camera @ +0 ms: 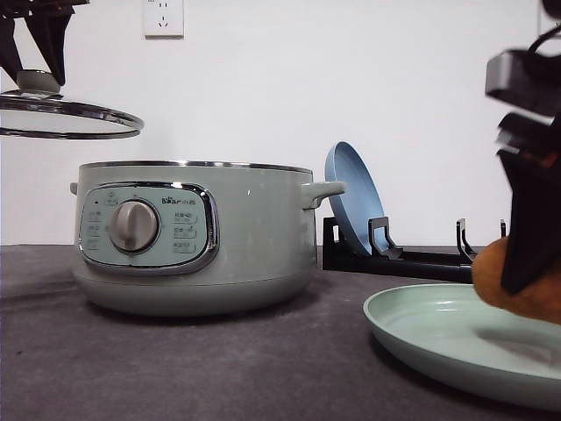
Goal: Transfer potato from steamer to green plate
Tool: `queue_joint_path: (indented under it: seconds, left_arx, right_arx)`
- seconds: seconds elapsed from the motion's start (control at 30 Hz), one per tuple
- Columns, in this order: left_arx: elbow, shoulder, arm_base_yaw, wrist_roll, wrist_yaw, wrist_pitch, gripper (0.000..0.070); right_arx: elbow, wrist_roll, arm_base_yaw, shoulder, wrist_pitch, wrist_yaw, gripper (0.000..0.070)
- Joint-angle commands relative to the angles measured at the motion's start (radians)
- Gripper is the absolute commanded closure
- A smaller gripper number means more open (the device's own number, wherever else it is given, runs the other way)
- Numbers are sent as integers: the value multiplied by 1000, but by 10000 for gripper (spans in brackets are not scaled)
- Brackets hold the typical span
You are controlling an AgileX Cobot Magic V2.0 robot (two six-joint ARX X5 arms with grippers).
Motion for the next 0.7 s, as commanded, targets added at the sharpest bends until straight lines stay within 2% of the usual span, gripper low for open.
queue_joint_path:
  seconds: [0.0, 0.23, 0.4, 0.43, 0.57, 0.67]
  left_arx:
    - [46, 5, -4, 1, 9, 30, 700]
    - [46, 5, -9, 1, 8, 39, 699]
    - [46, 5, -9, 1, 9, 39, 699]
    - [46, 5, -9, 1, 9, 39, 699]
    - [46, 5, -9, 1, 9, 39, 699]
    - [46, 5, -9, 1, 9, 39, 699]
  right_arx:
    - [6, 9, 5, 33, 22, 4, 476]
    - [6, 8, 5, 138, 80, -2, 476]
    - [6, 8, 5, 151, 107, -3, 468]
    - [6, 8, 5, 150, 109, -4, 439]
    - [7, 8, 5, 149, 108, -2, 248]
    - [15, 14, 5, 130, 104, -3, 241]
